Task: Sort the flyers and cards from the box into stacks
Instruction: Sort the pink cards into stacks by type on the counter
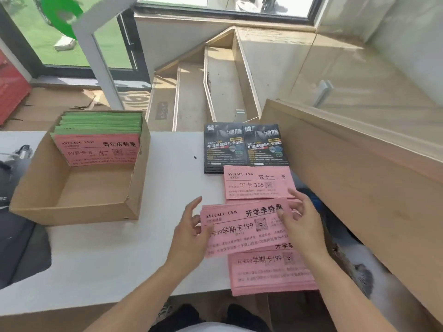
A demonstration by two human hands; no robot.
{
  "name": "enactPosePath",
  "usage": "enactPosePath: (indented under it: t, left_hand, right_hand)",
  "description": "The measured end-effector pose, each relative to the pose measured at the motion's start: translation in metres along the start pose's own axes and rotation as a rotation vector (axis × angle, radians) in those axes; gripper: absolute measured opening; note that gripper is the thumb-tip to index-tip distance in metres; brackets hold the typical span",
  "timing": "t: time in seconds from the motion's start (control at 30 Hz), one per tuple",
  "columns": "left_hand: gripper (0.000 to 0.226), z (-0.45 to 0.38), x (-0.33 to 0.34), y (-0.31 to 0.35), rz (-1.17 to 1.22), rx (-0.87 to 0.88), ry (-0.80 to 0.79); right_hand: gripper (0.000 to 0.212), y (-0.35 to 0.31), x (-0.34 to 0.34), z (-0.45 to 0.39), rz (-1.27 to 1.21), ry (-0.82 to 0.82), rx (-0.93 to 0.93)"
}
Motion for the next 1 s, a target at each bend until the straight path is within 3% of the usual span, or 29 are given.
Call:
enactPosePath:
  t: [0.1,0.33,0.53,0.73,0.83,1.0]
  left_hand:
    - [0.06,-0.022,0.035,0.009,-0.07,0.008,0.052]
    - [0.071,-0.041,0.058,0.016,-0.218,-0.066,0.109]
    - [0.084,-0.025,0.063,0.013,-0.109,-0.197,0.092]
    - [0.086,-0.011,0.085,0.017,0.063,-0.324,-0.062]
    - [0.081,-0.012,0.091,0.019,0.081,-0.321,-0.075]
    - [0.051,-0.014,0.093,0.022,0.074,-0.315,-0.101]
  right_hand:
    - [0.056,0.016,-0.024,-0.014,0.1,0.053,0.006]
    - [0.056,0.022,-0.028,-0.022,0.247,0.012,-0.099]
    - [0.072,0.048,-0.03,-0.019,0.4,-0.023,-0.03]
    - [0.046,0.055,-0.023,-0.014,0.237,-0.122,-0.013]
    - [0.051,0.055,-0.023,-0.016,0.239,-0.134,-0.029]
    - [0.053,0.051,-0.022,-0.021,0.258,-0.146,-0.024]
Point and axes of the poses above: each hand's wrist, its own z-axis away from the middle knuckle, its own x-axis out of the palm, y = z × x, the point moved 3 cm from there along -z, towards the middle knuckle, and after that the axes turned 5 degrees about -x, right-handed, at the moved point
